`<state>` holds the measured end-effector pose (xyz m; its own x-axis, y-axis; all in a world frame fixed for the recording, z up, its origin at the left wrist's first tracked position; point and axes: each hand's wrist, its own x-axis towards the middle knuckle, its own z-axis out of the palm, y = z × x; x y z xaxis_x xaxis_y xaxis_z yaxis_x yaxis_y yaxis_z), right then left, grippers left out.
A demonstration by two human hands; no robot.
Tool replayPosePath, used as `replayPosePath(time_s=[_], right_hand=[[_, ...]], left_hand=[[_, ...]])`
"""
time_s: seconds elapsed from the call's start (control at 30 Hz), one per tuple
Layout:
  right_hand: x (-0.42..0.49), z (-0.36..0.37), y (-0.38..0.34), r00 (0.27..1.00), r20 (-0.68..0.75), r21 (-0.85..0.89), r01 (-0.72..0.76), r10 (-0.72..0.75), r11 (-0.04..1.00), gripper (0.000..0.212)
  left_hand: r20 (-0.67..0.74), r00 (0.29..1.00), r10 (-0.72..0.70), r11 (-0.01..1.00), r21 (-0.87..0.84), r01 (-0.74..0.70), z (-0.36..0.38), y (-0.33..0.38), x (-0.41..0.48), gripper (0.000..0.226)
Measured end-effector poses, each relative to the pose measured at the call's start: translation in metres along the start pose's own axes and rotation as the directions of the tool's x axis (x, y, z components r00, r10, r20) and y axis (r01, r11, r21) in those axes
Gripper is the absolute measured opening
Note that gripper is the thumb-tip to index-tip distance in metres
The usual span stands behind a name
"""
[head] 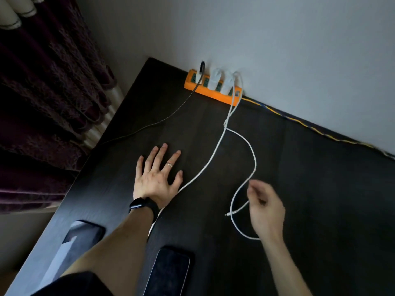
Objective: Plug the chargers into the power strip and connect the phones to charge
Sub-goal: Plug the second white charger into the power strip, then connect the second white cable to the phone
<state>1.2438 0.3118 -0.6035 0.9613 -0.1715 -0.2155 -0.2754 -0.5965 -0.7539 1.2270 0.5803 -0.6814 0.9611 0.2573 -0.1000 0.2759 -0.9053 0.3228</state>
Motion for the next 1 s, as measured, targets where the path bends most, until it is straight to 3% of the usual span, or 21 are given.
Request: replayPosePath(time_s=[0.13,0.27,0.37,0.47,0.57,0.67,0.73,0.8,0.87,1.0], right_hand=[[-0.036,0.001,0.039,0.989,0.099,-0.181,0.128,-0.112,0.975,0.038],[-0.047,0.01,0.059,0.94,0.197,-0.423,0.338,-0.279,0.841,0.031],[-0.051,0.006,0.059,0.941,0.159,-0.588,0.333,-0.298,0.738,0.017],[-0.058,-0.008,0.053,0.95,0.166,-0.682,0.304,-0.264,0.665,0.023],[-0.083,-0.032,0.039,0.96,-0.01,-0.666,0.203,-0.281,0.718,0.02],[-0.136,-0.056,0.023,0.88,-0.224,-0.537,0.247,-0.42,0.806,0.012],[-0.181,-0.064,0.015,0.825,-0.293,-0.495,0.301,-0.483,0.815,0.008],[-0.228,-0.062,0.013,0.802,-0.285,-0.487,0.351,-0.525,0.8,0.01],[-0.271,-0.055,0.02,0.823,-0.186,-0.501,0.391,-0.537,0.772,0.011],[-0.326,-0.032,0.055,0.907,0.035,-0.484,0.382,-0.419,0.787,0.005]], left_hand=[[-0.02,1.0,0.003,1.0,0.025,-0.003,0.002,-0.002,0.0,0.061],[0.032,0.999,0.027,1.0,-0.014,-0.026,-0.004,0.0,0.0,0.06],[0.149,0.989,-0.005,0.989,-0.146,0.027,-0.022,0.003,-0.002,0.058],[0.086,0.995,-0.05,0.972,-0.225,0.068,-0.047,0.014,-0.041,0.046],[0.015,1.0,0.005,0.971,-0.238,-0.002,-0.064,0.028,-0.12,0.042],[0.049,0.997,0.058,0.975,-0.217,-0.046,-0.062,0.038,-0.206,0.051],[0.162,0.986,0.033,0.989,-0.146,-0.009,-0.052,0.043,-0.253,0.069],[0.327,0.941,-0.084,0.992,-0.066,0.111,-0.044,0.044,-0.283,0.09],[0.428,0.889,-0.165,0.985,0.022,0.172,-0.037,0.041,-0.298,0.102],[0.428,0.887,-0.173,0.985,0.07,0.159,-0.031,0.035,-0.298,0.1]])
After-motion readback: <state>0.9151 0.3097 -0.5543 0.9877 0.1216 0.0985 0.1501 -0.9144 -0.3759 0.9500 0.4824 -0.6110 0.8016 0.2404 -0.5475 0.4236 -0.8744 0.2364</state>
